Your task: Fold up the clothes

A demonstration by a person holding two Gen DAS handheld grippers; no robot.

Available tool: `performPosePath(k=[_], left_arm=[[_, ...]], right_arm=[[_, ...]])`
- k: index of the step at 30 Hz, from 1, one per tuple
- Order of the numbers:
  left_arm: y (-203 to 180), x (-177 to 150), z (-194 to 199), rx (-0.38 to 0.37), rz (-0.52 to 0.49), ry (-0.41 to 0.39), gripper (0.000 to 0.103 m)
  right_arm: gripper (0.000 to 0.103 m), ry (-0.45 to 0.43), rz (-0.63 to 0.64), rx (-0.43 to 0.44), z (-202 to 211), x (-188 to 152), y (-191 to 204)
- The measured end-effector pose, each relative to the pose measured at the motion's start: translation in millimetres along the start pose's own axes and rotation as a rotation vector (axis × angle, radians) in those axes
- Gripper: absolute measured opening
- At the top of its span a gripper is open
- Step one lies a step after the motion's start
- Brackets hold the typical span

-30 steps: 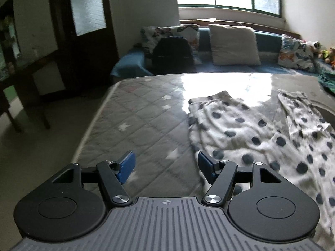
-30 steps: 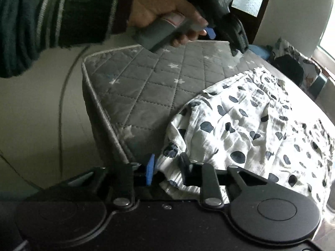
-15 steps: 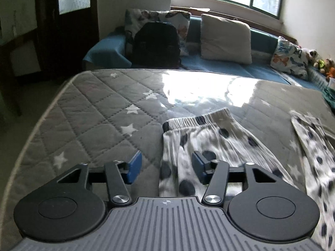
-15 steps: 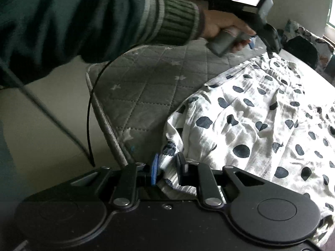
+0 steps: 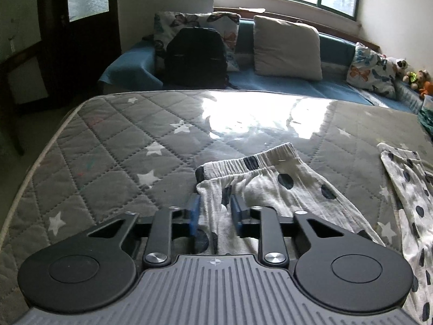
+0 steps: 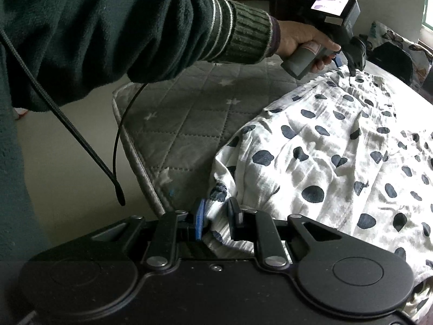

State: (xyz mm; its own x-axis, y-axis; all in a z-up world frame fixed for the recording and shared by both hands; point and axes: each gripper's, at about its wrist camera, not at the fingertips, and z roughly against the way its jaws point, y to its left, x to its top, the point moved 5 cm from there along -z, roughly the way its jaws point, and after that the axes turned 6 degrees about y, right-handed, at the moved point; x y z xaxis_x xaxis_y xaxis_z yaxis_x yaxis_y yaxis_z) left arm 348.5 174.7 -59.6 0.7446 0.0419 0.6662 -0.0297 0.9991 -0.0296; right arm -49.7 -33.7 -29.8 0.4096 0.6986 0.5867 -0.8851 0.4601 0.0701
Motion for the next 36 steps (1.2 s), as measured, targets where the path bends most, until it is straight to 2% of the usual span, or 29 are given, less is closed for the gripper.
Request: performPosePath(k=[2,5,16,20,31,36], left_arm=[[-1.8,1.0,0.0,-0.009,0.007,0.007,0.009],[-3.9,2.4,-1.1,-0.006,0.006,0.009,0.006],[-2.2,17.8,16.8,0.005,0.106,-0.026,0.004],[-12.2,28.1,29.9,0.014,0.113,-0.048,0.004],[-89.8,63.7,71.4,-0.002,0.079,-0.146,0.004],[-156.2,81.0,88.0,-0.018,0.048,-0.195,0.004]], right_arm=[[0.019,-0.008,-0.013,0.006,0.3,-0.2,-1.1],[0.015,-0.022,-0.032,0.014,0.3,-1.1,-3.1],[0.009,-0.091,-0.09,0.016,15.0,-1.6,-10.1],[0.009,-0.15,-0.13,-0.007,31.8,-2.4,-19.7],[0.009,-0.25,-0.294,-0.088,71.7,-37.3,-44.9],[0.009,-0.289,-0.424,-0.114,89.8,-69.4,-60.7]])
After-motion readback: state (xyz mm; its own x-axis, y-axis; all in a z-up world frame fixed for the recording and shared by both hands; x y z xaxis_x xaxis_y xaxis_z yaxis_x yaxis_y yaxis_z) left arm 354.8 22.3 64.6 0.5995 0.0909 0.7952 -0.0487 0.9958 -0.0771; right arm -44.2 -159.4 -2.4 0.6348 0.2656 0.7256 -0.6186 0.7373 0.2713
